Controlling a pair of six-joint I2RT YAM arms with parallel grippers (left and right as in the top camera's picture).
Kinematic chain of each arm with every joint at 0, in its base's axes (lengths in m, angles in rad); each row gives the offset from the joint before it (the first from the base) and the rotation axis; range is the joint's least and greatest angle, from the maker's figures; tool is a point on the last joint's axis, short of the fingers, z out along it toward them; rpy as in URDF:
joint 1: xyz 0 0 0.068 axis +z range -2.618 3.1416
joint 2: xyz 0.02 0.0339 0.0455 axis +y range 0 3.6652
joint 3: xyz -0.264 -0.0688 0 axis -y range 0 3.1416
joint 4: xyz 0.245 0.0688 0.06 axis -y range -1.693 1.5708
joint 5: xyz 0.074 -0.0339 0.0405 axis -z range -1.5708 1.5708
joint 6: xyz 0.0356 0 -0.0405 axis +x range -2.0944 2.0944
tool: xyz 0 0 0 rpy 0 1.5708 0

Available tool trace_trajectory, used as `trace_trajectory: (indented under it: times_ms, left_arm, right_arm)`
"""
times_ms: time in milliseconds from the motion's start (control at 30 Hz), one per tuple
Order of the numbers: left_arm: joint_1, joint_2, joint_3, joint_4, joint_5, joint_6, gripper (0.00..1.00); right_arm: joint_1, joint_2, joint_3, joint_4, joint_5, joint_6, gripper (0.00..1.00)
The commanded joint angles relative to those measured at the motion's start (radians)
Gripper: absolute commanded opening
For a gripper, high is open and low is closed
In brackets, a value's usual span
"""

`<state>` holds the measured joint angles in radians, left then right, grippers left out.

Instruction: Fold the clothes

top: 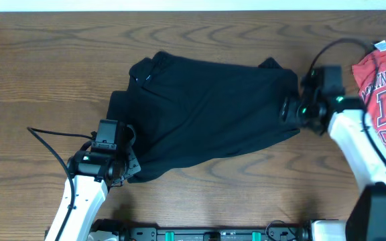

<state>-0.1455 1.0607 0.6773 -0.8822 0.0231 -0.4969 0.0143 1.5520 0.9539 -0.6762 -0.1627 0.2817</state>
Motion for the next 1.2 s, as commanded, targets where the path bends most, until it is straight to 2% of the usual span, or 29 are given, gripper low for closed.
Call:
trace_trajectory:
  times_ms: [0, 233, 467, 800, 933, 1100, 1167]
  left_arm:
    - [0.004, 0.004, -0.005, 0.0, -0.008, 0.003, 0.06]
    - [0.004, 0.004, -0.005, 0.002, -0.008, 0.003, 0.06]
    - [0.004, 0.004, -0.005, 0.002, -0.008, 0.003, 0.06]
    - [0.004, 0.004, -0.006, 0.002, -0.008, 0.007, 0.06]
    - [0.004, 0.004, -0.006, 0.001, -0.008, 0.007, 0.06]
    - [0.004, 0.004, -0.006, -0.003, -0.008, 0.007, 0.06]
    - [0.004, 0.004, -0.006, -0.01, -0.008, 0.007, 0.06]
  right_arm:
    - [0.006, 0.005, -0.084, 0.052, -0.052, 0.053, 0.7]
    - [0.006, 0.005, -0.134, 0.098, -0.063, 0.092, 0.66]
    - [0.006, 0.006, -0.175, 0.151, -0.062, 0.135, 0.52]
    - [-0.015, 0.006, -0.327, 0.242, -0.044, 0.22, 0.47]
    - [-0.035, 0.006, -0.337, 0.269, -0.043, 0.231, 0.47]
    - [-0.048, 0.006, -0.337, 0.287, -0.043, 0.326, 0.43]
    - [-0.054, 0.006, -0.337, 0.292, -0.043, 0.354, 0.46]
